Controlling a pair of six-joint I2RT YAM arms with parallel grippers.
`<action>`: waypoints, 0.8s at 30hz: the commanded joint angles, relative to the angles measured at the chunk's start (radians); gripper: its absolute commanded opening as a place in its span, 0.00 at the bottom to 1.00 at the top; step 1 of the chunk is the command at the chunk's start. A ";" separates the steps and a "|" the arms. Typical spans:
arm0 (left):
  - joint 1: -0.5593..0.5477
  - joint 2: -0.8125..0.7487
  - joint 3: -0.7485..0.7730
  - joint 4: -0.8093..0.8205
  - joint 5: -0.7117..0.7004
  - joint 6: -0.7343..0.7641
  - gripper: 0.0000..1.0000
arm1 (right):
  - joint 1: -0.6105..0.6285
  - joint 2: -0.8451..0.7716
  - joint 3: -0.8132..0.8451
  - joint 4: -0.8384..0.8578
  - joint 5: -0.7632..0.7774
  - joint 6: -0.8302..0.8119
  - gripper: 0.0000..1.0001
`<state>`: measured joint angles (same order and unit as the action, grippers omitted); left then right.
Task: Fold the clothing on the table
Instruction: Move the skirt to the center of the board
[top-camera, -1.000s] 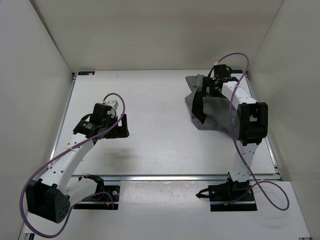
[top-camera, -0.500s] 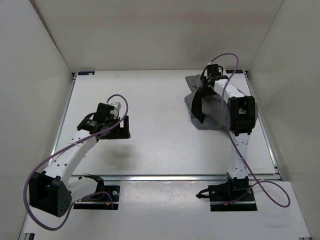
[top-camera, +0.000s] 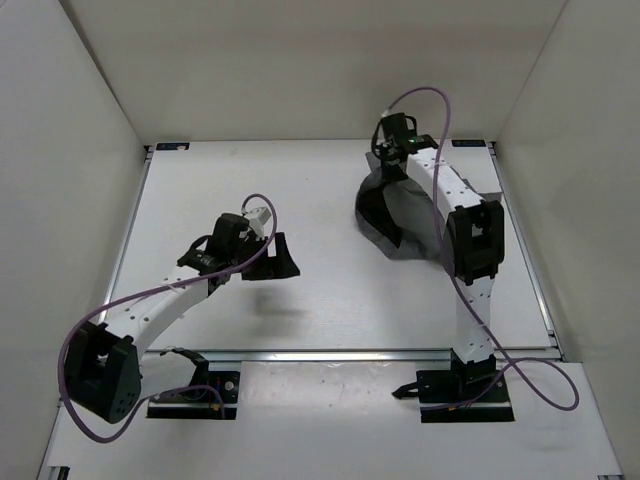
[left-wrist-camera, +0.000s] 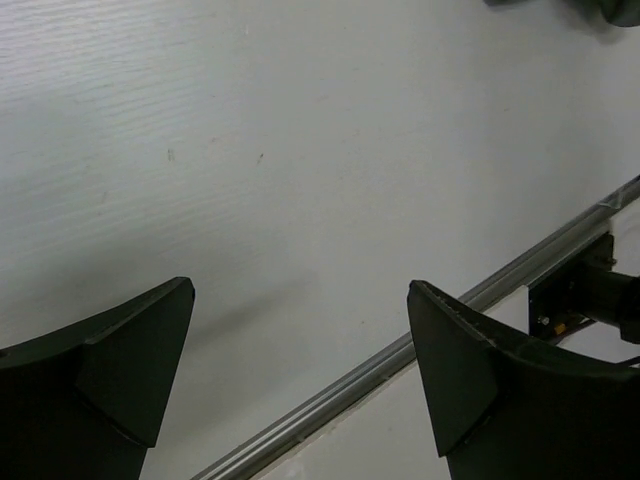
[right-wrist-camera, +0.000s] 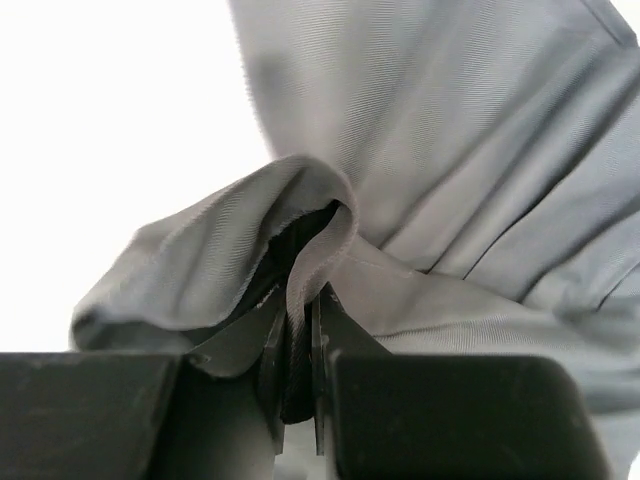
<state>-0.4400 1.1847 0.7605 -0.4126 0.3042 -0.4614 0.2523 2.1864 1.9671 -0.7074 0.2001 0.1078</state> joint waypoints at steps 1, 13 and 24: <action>0.001 -0.043 -0.061 0.210 0.098 -0.105 0.99 | 0.146 -0.137 0.103 -0.070 -0.060 0.023 0.00; 0.047 -0.220 -0.151 0.295 -0.041 -0.241 0.99 | 0.343 -0.296 0.325 -0.015 -0.292 0.038 0.00; 0.115 -0.373 -0.263 0.282 -0.240 -0.299 0.99 | 0.323 -0.542 -0.104 0.092 -0.340 0.092 0.00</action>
<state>-0.3290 0.8577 0.4950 -0.1574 0.1066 -0.7349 0.5934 1.6958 1.9488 -0.6876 -0.1013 0.1631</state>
